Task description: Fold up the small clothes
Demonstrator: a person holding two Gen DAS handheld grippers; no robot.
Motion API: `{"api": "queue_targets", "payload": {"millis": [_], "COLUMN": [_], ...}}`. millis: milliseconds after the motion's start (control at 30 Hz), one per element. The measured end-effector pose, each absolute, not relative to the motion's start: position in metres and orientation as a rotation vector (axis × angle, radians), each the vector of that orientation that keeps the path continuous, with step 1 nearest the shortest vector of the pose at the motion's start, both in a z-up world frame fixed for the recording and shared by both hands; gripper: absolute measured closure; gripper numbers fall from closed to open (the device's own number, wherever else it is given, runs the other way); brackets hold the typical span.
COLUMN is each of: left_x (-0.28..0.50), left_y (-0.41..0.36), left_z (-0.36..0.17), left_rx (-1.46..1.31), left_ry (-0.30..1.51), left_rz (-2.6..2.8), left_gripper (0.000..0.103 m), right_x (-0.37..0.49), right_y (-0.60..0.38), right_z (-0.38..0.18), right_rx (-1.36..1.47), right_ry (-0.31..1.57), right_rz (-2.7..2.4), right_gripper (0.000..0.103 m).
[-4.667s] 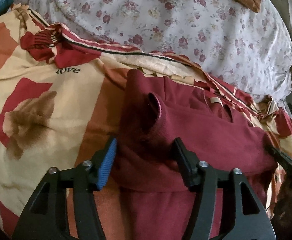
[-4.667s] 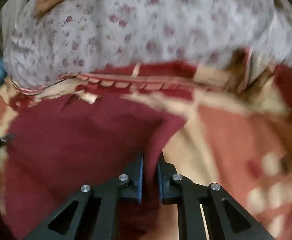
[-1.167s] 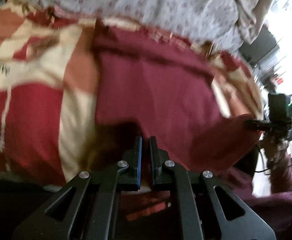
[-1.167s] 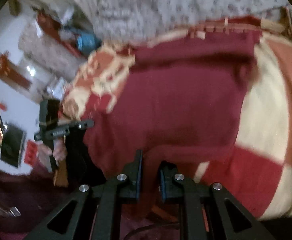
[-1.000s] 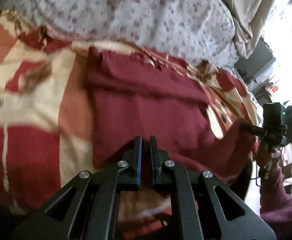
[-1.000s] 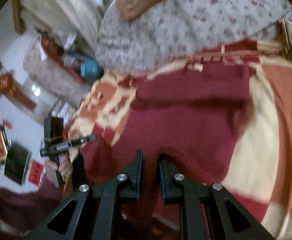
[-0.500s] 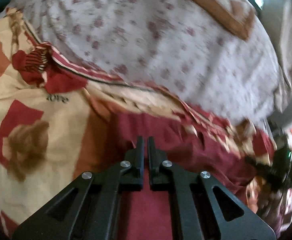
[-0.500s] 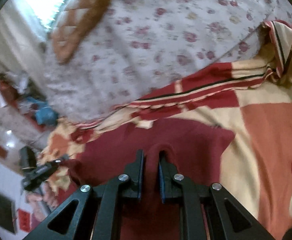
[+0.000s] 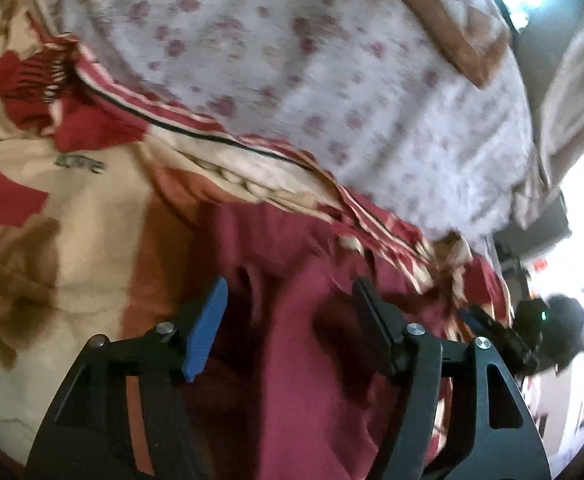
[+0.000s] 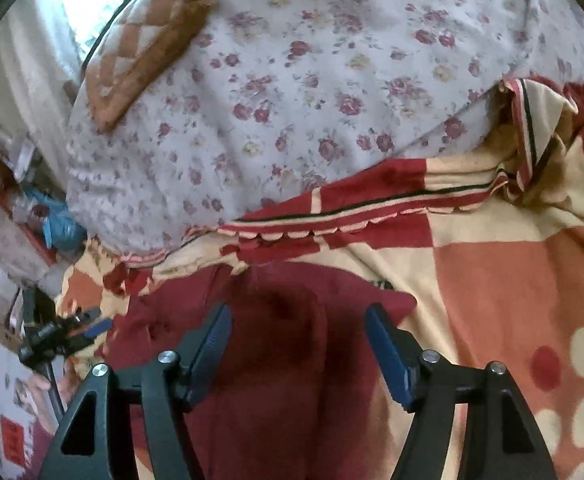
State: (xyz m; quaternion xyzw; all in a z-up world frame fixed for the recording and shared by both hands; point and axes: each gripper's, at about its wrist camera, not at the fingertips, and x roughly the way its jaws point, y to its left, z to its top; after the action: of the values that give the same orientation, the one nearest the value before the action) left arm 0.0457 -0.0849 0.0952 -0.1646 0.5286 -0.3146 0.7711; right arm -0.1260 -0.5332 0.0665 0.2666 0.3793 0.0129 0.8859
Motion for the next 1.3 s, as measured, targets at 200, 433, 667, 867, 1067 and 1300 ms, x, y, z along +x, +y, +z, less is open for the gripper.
{"api": "queue_targets", "payload": {"millis": [200, 433, 667, 867, 1067, 1300], "left_x": [0.042, 0.054, 0.045, 0.07, 0.11, 0.128], "left_y": [-0.129, -0.164, -0.198, -0.176, -0.192, -0.182], "left_z": [0.094, 0.072, 0.056, 0.098, 0.087, 0.053], "left_rx": [-0.136, 0.033, 0.302, 0.213, 0.165, 0.04], "left_ry": [1.102, 1.184, 1.203, 1.085, 1.057, 1.216], "left_rz": [-0.672, -0.672, -0.668, -0.613, -0.526, -0.483], "left_gripper": [0.038, 0.038, 0.093, 0.095, 0.095, 0.076], "right_x": [-0.116, -0.075, -0.036, -0.059, -0.045, -0.039], "right_y": [-0.521, -0.522, -0.491, -0.513, -0.531, -0.524], "right_z": [0.058, 0.044, 0.02, 0.048, 0.044, 0.028], "right_rx": [0.446, 0.445, 0.288, 0.318, 0.316, 0.274], "right_ry": [0.837, 0.898, 0.999, 0.869, 0.89, 0.977], "right_rz": [0.032, 0.046, 0.102, 0.038, -0.112, -0.219], "right_gripper": [0.034, 0.025, 0.089, 0.095, 0.095, 0.058]}}
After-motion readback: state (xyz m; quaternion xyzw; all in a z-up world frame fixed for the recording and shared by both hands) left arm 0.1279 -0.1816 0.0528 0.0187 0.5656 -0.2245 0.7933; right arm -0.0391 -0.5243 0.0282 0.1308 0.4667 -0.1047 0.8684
